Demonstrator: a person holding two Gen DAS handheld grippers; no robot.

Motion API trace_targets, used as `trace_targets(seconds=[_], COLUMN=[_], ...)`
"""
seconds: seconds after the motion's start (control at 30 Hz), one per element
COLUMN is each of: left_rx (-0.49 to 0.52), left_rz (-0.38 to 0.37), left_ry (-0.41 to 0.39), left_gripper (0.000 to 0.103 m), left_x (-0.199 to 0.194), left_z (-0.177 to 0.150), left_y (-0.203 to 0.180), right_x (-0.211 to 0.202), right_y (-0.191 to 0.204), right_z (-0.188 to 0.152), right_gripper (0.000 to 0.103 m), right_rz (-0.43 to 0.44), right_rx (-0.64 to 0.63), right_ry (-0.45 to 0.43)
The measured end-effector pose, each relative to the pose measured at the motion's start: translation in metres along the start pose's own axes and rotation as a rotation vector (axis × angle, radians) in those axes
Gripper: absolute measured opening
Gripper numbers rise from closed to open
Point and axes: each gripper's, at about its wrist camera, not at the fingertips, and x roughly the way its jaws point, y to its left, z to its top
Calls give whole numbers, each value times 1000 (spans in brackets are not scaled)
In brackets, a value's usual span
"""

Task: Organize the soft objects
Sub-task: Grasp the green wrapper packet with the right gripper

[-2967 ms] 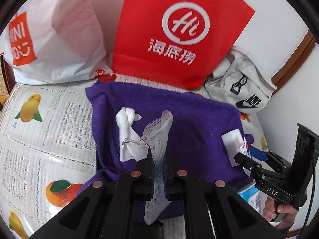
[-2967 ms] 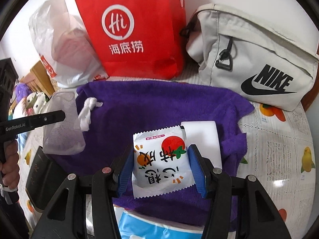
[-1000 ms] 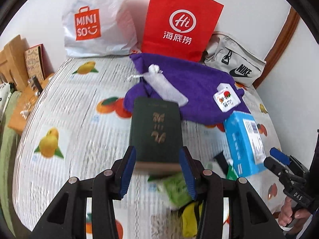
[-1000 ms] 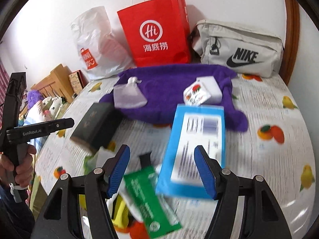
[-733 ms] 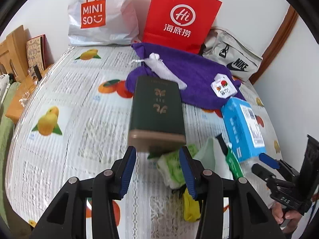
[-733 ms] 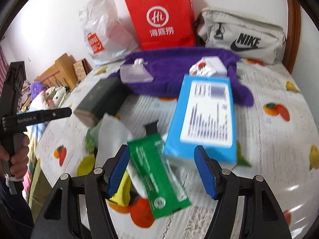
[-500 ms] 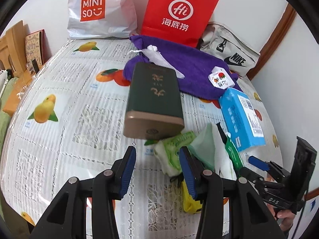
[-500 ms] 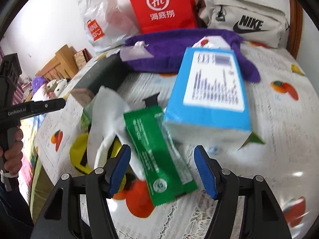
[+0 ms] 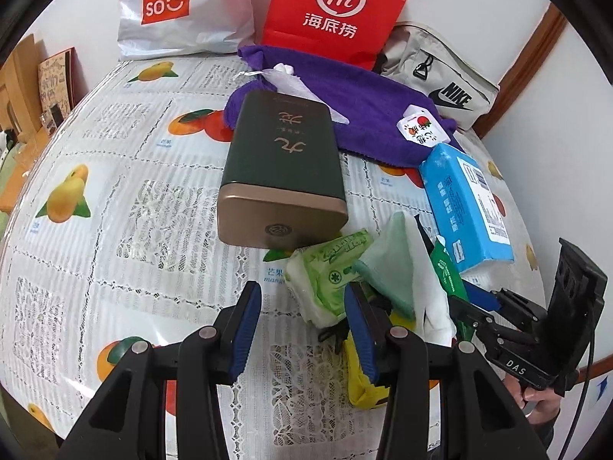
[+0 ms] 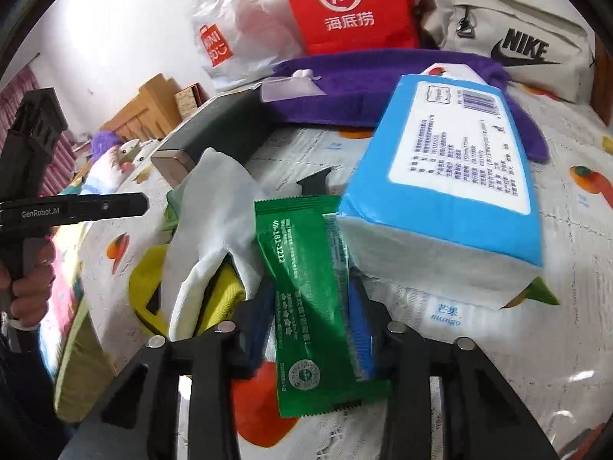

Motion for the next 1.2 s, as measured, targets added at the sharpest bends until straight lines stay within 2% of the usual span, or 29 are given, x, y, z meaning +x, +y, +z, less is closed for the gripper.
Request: trace_targets(seconds=[0.2, 0.4, 0.7, 0.77, 0.83, 0.93, 1.07, 1.2], left_rx=[9, 33, 78, 101, 131, 177, 173, 174], left_rz=[-23, -53, -90, -100, -76, -48, -53, -26], left_ry=[-9, 2, 17, 11, -7, -21, -28, -35], left_gripper=[43, 49, 52, 58, 67, 67, 67, 67], left_x=[-5, -5, -2, -2, 0, 5, 14, 22], left_z=[-5, -15, -26, -26, -24, -19, -9, -5], left_y=[-2, -11, -31, -38, -48, -61, -69, -75], right_x=[-21, -40, -51, -51, -51, -49, -45, -43], right_y=[12, 18, 2, -3, -9, -16, -15, -16], right_z=[-5, -18, -43, -48, -51, -55, -58, -58], right_gripper=[34, 35, 35, 35, 35, 35, 39, 40], right_rz=[5, -10, -90, -116, -146, -181, -186, -200], right_rx=[3, 12, 42, 45, 59, 67, 39, 24], right_ry=[-32, -61, -53, -41, -39, -29, -40, -57])
